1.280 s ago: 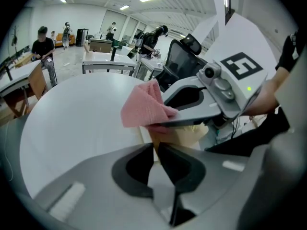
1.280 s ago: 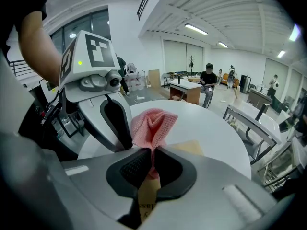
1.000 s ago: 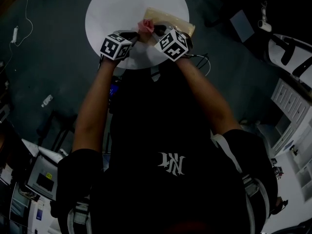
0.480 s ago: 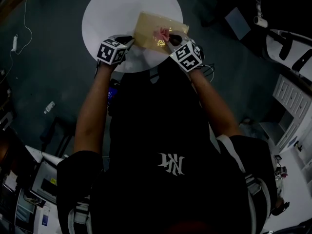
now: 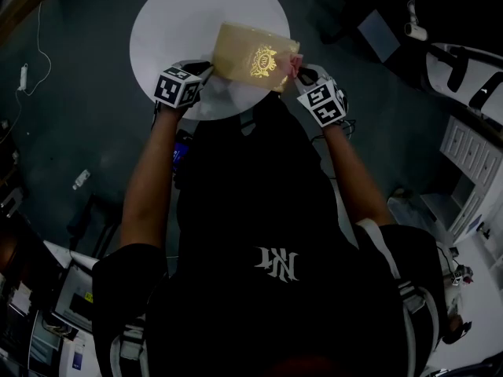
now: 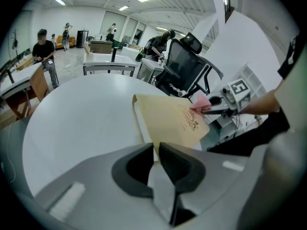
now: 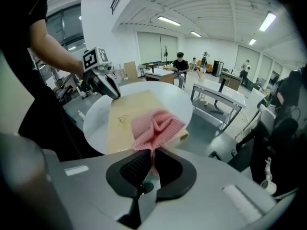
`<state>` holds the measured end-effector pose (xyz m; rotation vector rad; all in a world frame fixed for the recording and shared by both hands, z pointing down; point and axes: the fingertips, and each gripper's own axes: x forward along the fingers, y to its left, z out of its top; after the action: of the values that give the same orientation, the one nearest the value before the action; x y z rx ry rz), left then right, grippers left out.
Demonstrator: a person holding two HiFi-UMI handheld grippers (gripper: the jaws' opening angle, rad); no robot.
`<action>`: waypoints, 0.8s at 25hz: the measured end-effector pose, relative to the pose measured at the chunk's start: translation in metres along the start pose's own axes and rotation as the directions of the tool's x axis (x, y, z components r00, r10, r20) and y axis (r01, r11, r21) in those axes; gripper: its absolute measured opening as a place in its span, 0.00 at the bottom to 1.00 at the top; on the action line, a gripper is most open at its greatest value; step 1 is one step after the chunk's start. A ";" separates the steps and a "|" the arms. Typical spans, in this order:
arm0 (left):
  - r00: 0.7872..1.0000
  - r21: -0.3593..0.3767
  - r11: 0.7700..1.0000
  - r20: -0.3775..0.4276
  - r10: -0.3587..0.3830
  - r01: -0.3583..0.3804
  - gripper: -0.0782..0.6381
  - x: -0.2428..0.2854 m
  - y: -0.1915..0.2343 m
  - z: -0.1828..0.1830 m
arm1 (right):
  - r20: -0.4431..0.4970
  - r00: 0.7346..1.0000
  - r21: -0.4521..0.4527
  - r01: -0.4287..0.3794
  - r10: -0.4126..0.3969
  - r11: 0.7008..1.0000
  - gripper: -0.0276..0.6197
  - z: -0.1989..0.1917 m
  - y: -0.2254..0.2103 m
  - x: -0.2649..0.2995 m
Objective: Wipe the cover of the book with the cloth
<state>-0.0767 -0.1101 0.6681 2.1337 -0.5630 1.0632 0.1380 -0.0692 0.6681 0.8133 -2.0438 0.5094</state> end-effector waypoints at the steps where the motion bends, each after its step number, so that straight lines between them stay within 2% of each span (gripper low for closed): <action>1: 1.000 -0.002 1.000 -0.002 0.003 -0.003 0.17 0.000 0.000 -0.001 | -0.039 0.999 0.021 0.009 -0.008 1.000 0.08 -0.014 -0.004 -0.002; 3: 1.000 -0.006 1.000 -0.002 0.007 -0.007 0.16 0.000 0.000 -0.003 | -0.109 0.994 0.067 0.035 -0.027 0.997 0.08 -0.042 -0.013 -0.008; 4: 1.000 -0.008 1.000 0.000 0.007 -0.007 0.16 0.000 0.000 -0.003 | -0.113 0.993 0.086 0.051 -0.041 0.995 0.08 -0.049 -0.018 -0.013; 6: 1.000 -0.010 1.000 0.006 0.004 -0.004 0.16 0.001 -0.001 -0.003 | -0.049 0.996 0.113 0.075 -0.070 0.991 0.08 -0.038 -0.023 -0.030; 9: 1.000 -0.016 1.000 0.019 0.002 -0.002 0.16 -0.001 0.001 -0.002 | 0.111 0.991 0.096 0.066 -0.076 0.993 0.08 0.020 -0.015 -0.050; 11: 1.000 -0.019 1.000 0.025 0.003 -0.002 0.16 -0.002 0.002 -0.002 | 0.185 0.982 0.039 0.029 -0.036 0.999 0.08 0.061 0.000 -0.048; 14: 1.000 -0.022 1.000 0.027 0.002 -0.001 0.16 -0.003 0.002 -0.003 | 0.242 0.968 -0.016 -0.061 0.063 0.998 0.08 0.110 0.032 -0.023; 20: 0.999 -0.015 1.000 0.032 0.005 -0.004 0.17 -0.001 0.000 -0.004 | 0.244 0.940 -0.082 -0.223 0.237 0.971 0.08 0.165 0.093 0.035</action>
<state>-0.0793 -0.1072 0.6685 2.1414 -0.5895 1.0258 -0.0356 -0.1170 0.6012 0.6349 -2.3956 0.4975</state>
